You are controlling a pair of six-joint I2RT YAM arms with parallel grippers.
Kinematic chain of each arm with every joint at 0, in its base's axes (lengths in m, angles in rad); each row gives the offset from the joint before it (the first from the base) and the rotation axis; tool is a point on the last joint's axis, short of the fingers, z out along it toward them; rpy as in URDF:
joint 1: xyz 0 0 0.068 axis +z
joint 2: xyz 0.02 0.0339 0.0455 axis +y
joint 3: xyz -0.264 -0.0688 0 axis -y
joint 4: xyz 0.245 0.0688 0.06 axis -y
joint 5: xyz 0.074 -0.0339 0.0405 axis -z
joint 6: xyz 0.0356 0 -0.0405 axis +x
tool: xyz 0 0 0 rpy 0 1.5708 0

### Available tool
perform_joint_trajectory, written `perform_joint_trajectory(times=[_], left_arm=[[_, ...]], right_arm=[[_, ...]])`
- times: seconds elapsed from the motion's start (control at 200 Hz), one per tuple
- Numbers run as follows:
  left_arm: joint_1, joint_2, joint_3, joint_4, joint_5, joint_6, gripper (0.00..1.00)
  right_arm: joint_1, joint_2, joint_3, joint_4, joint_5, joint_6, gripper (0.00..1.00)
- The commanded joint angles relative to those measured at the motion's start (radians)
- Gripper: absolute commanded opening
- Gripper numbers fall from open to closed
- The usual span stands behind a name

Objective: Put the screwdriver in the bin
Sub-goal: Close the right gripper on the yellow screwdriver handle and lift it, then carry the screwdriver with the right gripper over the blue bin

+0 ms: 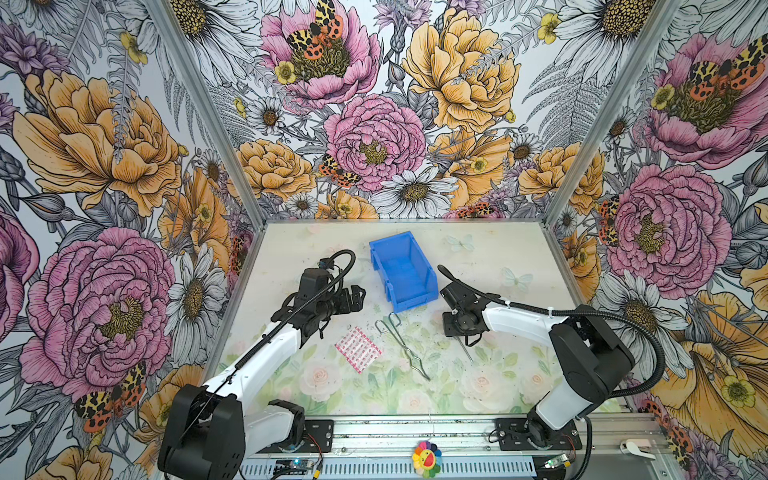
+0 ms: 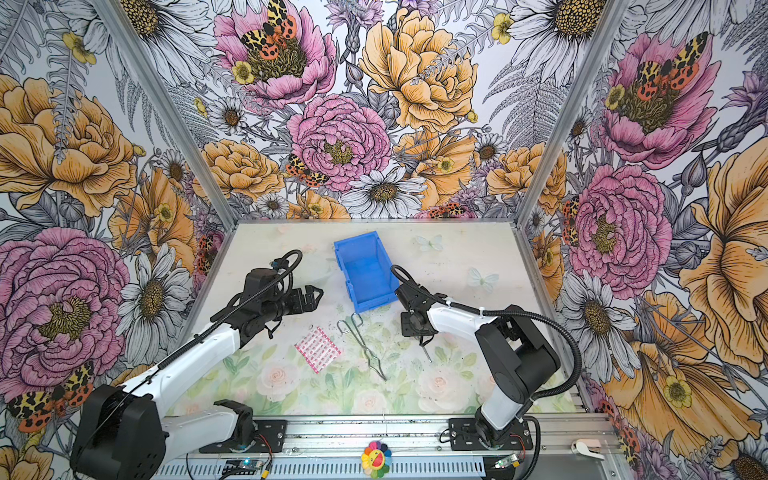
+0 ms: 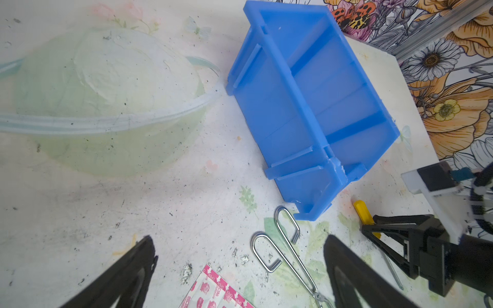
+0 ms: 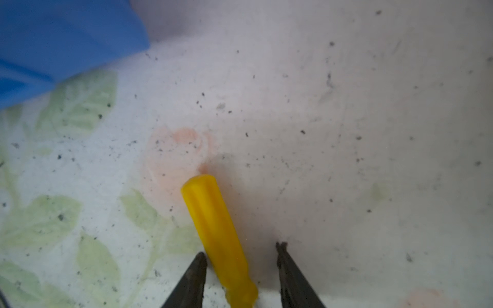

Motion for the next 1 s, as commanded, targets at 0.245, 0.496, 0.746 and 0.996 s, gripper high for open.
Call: perform_joint_trajectory(times=[0.245, 0.496, 0.746, 0.996], left_arm=[[-0.007, 0.009, 0.056, -0.008, -0.034, 0.01, 0.99], [0.011, -0.006, 0.044, -0.002, -0.053, 0.006, 0.99], [0.045, -0.058, -0.008, 0.057, 0.043, 0.04, 0.99], [0.034, -0.103, -0.075, 0.151, 0.09, -0.025, 0.99]], right_arm=[[0.02, 0.011, 0.0, 0.028, -0.019, 0.019, 0.08], [0.05, -0.192, 0.02, 0.003, 0.035, 0.008, 0.0], [0.117, -0.27, 0.205, -0.006, 0.072, -0.09, 0.01], [0.131, -0.046, 0.502, -0.023, 0.053, -0.136, 0.0]])
